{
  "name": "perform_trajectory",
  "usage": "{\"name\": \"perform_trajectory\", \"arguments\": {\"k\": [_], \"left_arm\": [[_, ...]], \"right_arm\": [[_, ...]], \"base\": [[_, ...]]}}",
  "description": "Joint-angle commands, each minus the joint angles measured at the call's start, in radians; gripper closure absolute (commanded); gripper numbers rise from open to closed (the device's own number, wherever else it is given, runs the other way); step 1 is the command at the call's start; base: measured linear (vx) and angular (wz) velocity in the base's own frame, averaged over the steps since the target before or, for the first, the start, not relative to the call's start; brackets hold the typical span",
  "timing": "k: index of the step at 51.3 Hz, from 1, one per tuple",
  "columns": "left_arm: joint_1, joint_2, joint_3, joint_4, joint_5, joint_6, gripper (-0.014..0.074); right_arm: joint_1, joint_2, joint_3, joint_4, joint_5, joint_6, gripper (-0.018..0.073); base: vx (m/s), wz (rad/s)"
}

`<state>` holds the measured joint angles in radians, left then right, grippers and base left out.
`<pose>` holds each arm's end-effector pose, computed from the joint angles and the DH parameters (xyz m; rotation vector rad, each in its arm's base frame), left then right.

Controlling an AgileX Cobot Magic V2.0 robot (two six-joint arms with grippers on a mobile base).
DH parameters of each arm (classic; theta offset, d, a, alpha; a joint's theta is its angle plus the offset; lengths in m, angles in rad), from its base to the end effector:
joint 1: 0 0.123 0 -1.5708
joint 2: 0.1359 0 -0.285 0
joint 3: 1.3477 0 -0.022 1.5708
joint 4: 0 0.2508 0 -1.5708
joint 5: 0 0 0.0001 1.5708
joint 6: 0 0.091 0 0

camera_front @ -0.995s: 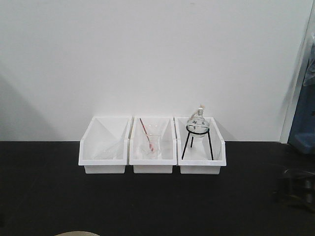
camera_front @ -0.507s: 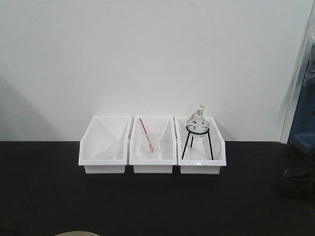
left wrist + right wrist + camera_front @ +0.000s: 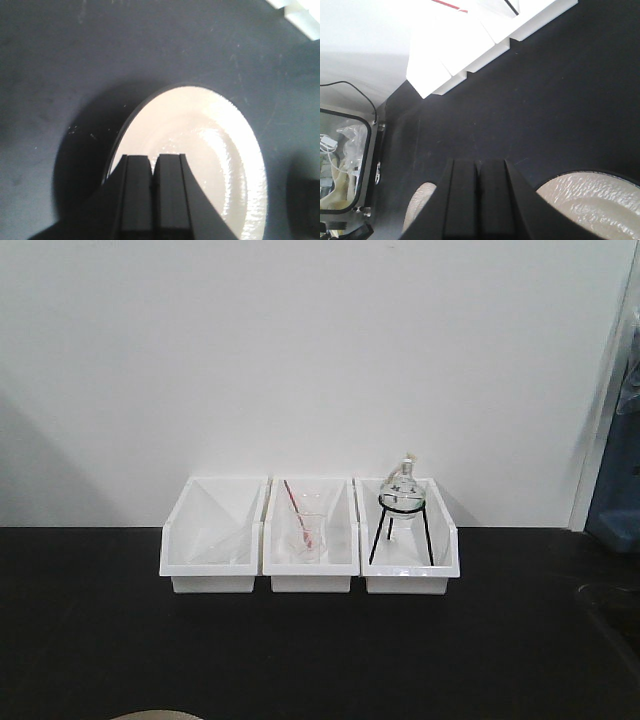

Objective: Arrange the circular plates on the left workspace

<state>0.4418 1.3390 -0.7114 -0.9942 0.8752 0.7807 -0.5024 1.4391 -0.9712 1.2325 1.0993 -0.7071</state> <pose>0.2325 0.0451 0.2339 -0.3342 2.4423 -0.7490 0.2739 -0.0632 0.2949 0.4038 2.1852 1.0775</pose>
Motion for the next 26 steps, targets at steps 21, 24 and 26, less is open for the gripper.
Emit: {"name": "perform_trajectory", "arguments": {"k": [21,24,26], "left_arm": [[0.001,0.187,-0.029,-0.049,0.086,0.101,0.0123],[0.001,0.213,-0.029,-0.057,0.085,0.122,0.0097],[0.0,0.238,-0.029,-0.069,0.086,0.127,0.009]], "right_arm": [[-0.007,-0.027,-0.021,0.077,-0.009,-0.015,0.0563],[-0.007,-0.027,-0.021,0.077,-0.008,-0.015,0.0563],[-0.007,-0.027,-0.021,0.077,-0.009,-0.015,0.0563]], "base": [[0.0,0.0],[0.0,0.0],[0.0,0.0]]}}
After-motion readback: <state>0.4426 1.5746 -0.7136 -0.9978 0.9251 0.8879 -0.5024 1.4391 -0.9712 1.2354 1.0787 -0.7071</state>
